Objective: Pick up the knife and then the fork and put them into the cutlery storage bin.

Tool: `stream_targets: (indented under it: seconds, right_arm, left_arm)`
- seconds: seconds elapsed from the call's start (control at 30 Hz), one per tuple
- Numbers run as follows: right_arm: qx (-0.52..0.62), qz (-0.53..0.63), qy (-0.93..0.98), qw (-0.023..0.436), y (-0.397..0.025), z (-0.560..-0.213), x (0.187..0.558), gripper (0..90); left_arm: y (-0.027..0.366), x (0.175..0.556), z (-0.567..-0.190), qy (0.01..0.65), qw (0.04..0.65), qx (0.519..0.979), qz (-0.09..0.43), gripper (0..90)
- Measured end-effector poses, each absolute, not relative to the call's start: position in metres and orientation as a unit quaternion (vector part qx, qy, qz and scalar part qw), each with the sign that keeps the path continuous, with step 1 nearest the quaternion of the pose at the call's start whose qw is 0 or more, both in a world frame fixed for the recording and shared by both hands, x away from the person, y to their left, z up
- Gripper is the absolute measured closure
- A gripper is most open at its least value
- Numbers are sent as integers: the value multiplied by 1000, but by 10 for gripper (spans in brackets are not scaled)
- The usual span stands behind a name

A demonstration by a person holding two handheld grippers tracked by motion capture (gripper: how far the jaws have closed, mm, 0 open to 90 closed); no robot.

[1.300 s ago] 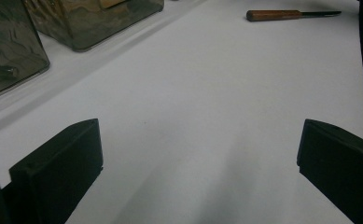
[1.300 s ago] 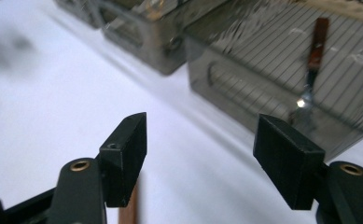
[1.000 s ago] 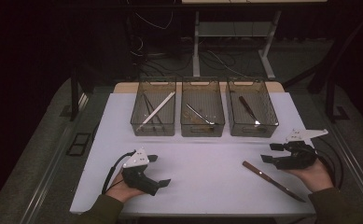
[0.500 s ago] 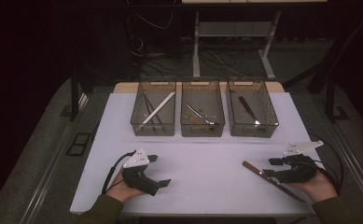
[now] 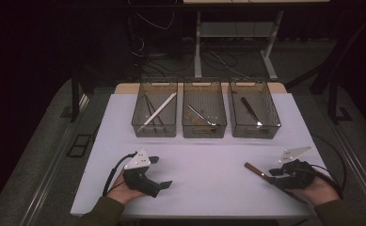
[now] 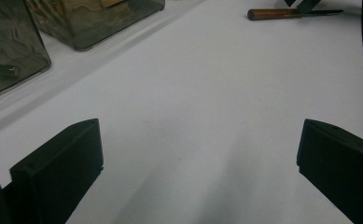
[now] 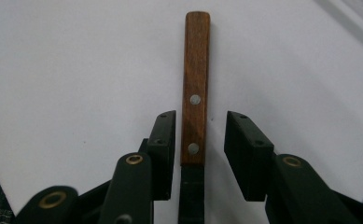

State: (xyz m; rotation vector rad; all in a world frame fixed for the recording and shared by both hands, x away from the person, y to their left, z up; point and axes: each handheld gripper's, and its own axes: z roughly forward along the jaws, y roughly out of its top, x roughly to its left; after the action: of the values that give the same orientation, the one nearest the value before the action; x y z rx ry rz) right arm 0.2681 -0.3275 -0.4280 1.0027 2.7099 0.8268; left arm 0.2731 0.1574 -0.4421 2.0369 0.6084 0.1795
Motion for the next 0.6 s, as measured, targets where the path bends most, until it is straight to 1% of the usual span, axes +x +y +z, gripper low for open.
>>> stream_targets:
  seconds: [0.3, 0.43, 0.6]
  right_arm:
    - [323, 248, 911, 67, -322, -433, 269, 687]
    - [320, 245, 912, 69, -321, -433, 268, 695]
    - [316, 242, 915, 70, -319, -433, 268, 737]
  left_arm:
    - [157, 273, -442, 250, 485, 835, 74, 0]
    - [157, 273, -443, 251, 485, 835, 74, 0]
    - [157, 273, -443, 250, 484, 835, 74, 0]
